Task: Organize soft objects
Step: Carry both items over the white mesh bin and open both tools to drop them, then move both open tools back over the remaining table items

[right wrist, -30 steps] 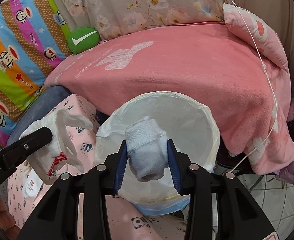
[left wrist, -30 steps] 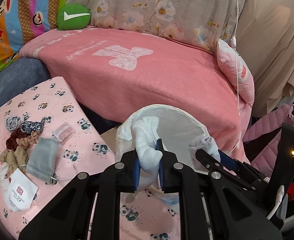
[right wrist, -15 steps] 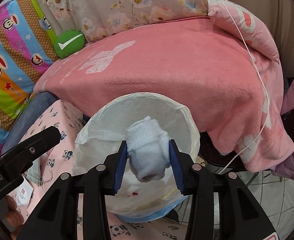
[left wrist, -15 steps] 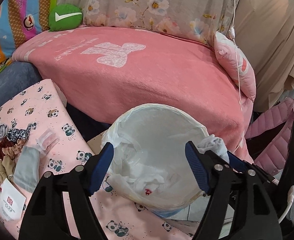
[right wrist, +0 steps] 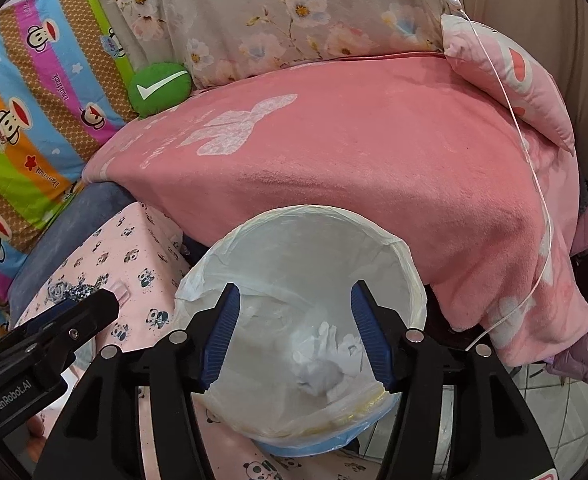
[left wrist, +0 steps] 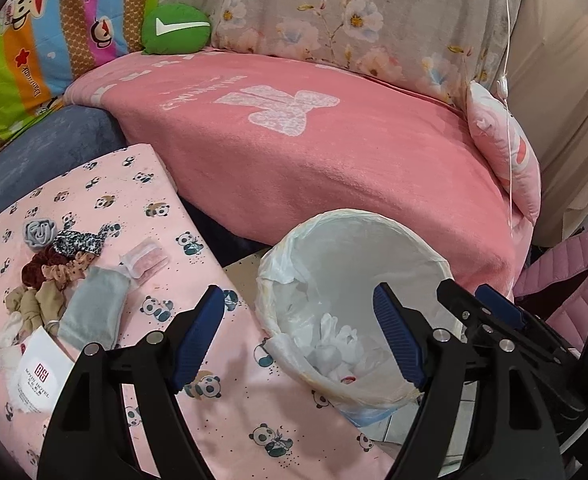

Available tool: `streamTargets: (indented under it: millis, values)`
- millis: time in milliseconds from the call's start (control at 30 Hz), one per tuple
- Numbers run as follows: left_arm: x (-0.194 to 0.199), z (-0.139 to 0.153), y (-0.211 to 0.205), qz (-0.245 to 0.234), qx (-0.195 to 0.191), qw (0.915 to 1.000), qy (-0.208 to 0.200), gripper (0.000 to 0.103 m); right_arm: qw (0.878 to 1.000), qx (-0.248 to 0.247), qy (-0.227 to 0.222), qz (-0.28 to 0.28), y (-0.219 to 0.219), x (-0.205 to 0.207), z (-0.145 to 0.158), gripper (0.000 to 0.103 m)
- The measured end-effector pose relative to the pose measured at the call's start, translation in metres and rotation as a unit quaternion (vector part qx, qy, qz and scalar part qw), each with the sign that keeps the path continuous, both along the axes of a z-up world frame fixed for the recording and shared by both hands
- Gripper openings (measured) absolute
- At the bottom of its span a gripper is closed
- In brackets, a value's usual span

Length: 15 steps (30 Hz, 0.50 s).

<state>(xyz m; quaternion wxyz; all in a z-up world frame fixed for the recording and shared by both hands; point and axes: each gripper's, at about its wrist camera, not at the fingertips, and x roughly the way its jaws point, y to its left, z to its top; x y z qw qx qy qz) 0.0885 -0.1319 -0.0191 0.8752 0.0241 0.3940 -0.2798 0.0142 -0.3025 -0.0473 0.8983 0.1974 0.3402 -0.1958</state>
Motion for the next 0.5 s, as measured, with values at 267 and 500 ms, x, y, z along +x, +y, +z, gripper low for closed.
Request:
streamTargets:
  millis: [267,500]
  values:
    - [-0.001,-0.001,0.036,0.04,0.002,0.9992,0.0,0.073,1.0,-0.003,0.003,0.02,0.031,-0.005,0.007,0.061]
    - [0.0,-0.002,0.076,0.08,0.005,0.9968,0.002,0.073,0.998,-0.007,0.007,0.054,0.071,0.001,0.009,0.064]
